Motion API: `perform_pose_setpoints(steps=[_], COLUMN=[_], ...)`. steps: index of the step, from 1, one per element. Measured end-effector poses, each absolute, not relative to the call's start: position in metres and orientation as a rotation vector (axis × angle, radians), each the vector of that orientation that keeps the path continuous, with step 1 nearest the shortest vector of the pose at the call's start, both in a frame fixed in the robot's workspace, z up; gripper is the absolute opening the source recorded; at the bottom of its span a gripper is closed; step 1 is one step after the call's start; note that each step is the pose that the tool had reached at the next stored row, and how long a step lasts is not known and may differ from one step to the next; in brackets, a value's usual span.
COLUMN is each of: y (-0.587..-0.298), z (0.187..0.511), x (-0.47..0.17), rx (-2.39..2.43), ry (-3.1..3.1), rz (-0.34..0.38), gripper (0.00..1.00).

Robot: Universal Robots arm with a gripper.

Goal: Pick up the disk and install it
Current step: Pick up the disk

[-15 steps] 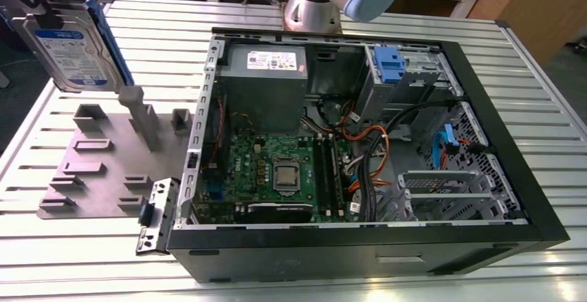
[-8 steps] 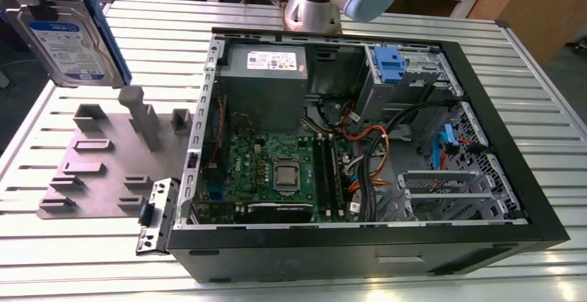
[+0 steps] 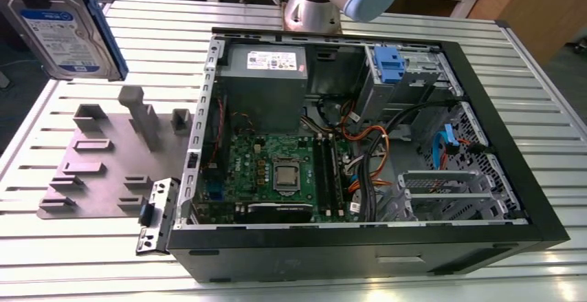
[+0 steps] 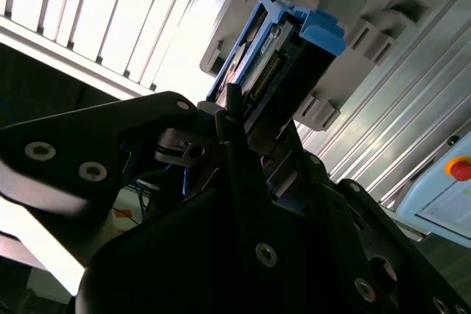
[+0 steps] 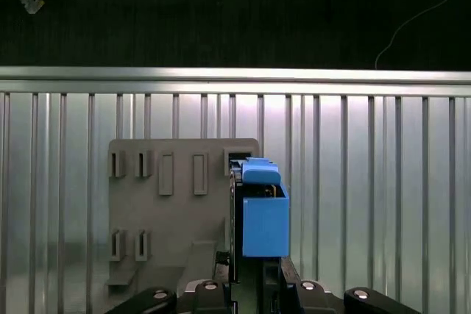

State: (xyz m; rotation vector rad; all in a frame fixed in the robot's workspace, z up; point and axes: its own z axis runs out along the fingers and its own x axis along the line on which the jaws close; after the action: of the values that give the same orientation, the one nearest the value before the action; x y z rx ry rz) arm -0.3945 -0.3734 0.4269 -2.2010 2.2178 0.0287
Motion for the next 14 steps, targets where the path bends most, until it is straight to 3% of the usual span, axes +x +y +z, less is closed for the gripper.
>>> perform_pose_setpoints(steps=[14], y=[-0.373], z=[0.448], x=[-0.395], rx=[-2.201], ry=[2.218], rz=[0.029], gripper=[0.35])
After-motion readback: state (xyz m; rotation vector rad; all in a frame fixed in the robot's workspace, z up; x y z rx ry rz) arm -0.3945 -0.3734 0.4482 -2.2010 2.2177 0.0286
